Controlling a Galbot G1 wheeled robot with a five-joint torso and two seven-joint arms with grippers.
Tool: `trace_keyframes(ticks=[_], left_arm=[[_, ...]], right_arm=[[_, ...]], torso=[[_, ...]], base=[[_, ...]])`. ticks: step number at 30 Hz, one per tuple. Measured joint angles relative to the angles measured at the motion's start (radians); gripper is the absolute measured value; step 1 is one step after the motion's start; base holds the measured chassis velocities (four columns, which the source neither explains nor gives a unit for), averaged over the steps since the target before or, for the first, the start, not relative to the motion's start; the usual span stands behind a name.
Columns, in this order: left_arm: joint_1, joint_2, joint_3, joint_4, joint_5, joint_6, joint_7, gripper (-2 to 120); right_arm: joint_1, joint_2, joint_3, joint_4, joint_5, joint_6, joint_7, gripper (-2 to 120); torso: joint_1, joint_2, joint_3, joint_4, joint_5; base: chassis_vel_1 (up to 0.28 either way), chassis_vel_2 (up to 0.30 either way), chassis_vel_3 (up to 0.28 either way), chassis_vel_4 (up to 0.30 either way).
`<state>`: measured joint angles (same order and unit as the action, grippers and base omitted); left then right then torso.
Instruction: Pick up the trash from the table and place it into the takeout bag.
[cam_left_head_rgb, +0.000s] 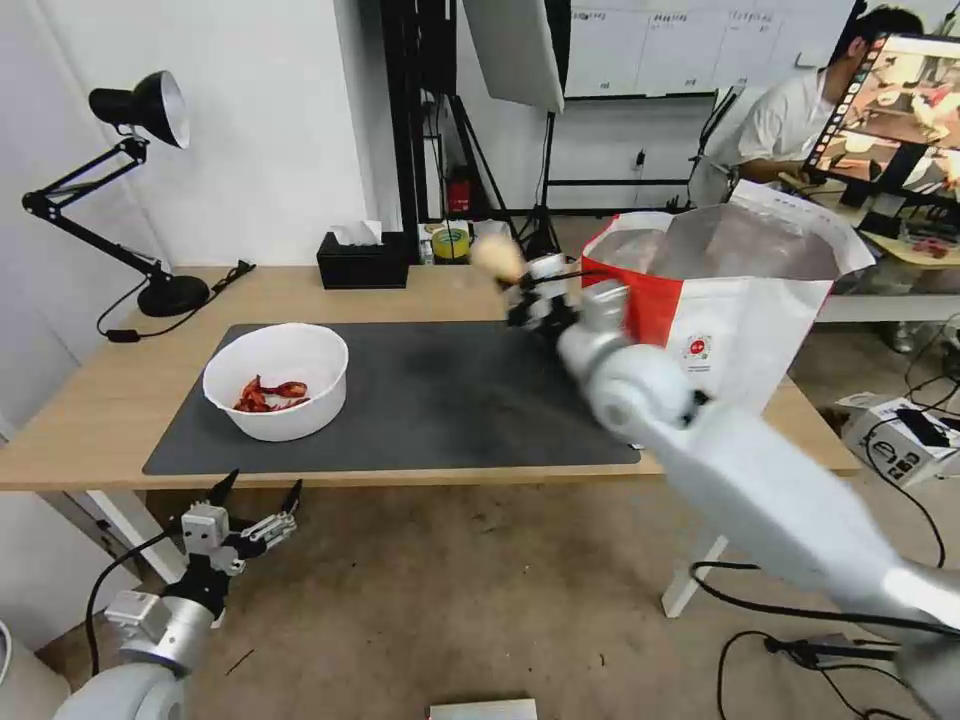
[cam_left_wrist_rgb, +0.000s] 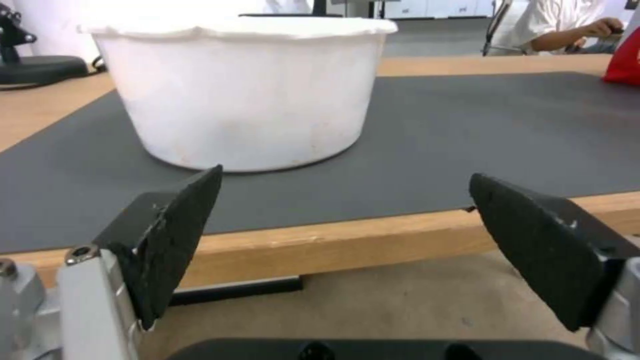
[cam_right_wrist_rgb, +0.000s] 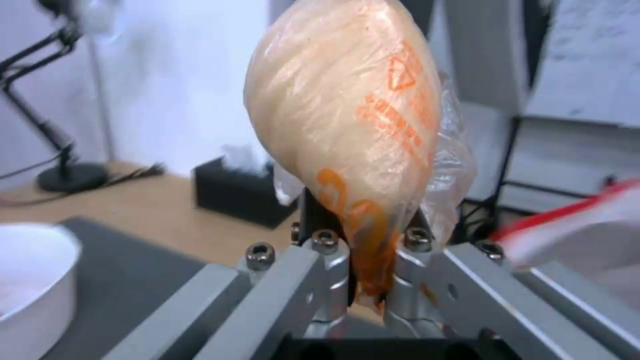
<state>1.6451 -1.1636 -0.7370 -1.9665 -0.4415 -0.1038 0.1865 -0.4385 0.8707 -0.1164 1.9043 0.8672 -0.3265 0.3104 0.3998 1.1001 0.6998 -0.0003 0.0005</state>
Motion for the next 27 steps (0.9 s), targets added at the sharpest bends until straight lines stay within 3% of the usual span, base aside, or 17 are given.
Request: trace_keyframes(ticks=[4,12,27], left_arm=[[0.0,-0.007,0.007,-0.004,0.005,0.0,-0.001,100],[-0.001,-0.01,0.017,-0.012,0.009,0.0,-0.002,100],[0.005,-0.001,0.015,-0.02,0.004,0.0,-0.002,100]], right_arm=[[-0.036,-0.052,0.094,0.048,0.042,0.0,0.036,3],[-0.081,-0.091,0.187,0.035,0.043,0.005,0.089,3],[-0.096,-0.102,0.207,0.007,0.054,0.008,0.17,3]], torso=[[0.0,0.0,0.0,0.0001,-0.0001],[0.0,0.0,0.0,0.0002,-0.0003],[0.0,0.0,0.0,0.0003,-0.0005]], base=[[0.0,0.0,0.0,0.0],[0.0,0.0,0.0,0.0],[0.0,0.0,0.0,0.0]])
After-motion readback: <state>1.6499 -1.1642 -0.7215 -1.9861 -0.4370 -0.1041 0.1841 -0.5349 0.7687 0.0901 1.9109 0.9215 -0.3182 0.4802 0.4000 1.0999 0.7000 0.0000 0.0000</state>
